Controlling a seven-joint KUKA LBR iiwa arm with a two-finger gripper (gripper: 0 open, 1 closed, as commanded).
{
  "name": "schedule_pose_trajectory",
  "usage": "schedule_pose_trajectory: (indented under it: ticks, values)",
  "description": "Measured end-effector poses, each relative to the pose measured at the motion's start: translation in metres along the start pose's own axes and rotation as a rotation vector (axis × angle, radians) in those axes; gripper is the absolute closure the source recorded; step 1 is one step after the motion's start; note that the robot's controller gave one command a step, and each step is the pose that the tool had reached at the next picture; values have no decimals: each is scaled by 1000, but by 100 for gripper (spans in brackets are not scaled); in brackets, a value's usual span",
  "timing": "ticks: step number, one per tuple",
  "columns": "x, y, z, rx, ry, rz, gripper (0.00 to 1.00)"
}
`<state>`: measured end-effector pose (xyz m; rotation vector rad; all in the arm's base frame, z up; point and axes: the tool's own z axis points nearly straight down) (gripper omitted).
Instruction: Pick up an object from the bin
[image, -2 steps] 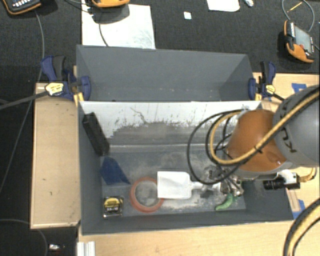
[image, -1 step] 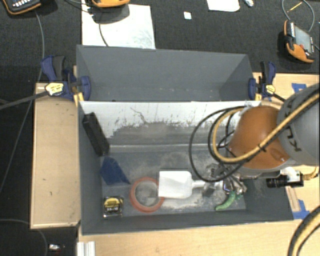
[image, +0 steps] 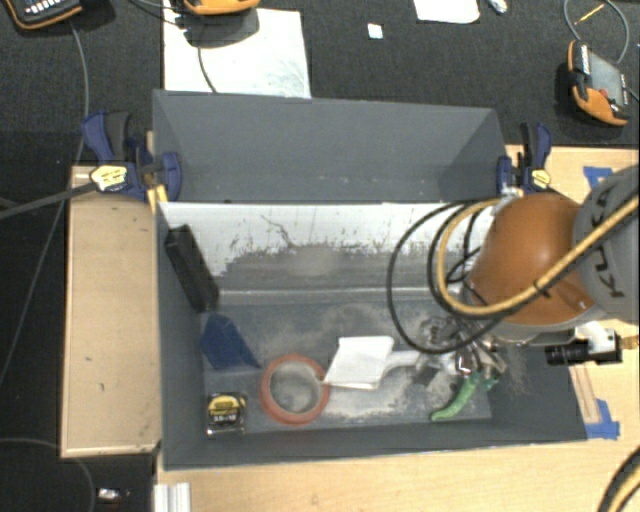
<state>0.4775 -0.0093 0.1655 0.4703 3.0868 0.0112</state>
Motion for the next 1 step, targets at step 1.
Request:
schedule_pose_trajectory:
  ticks: [1]
  values:
    - [-1,0,-18,-1,-2,-1,100]
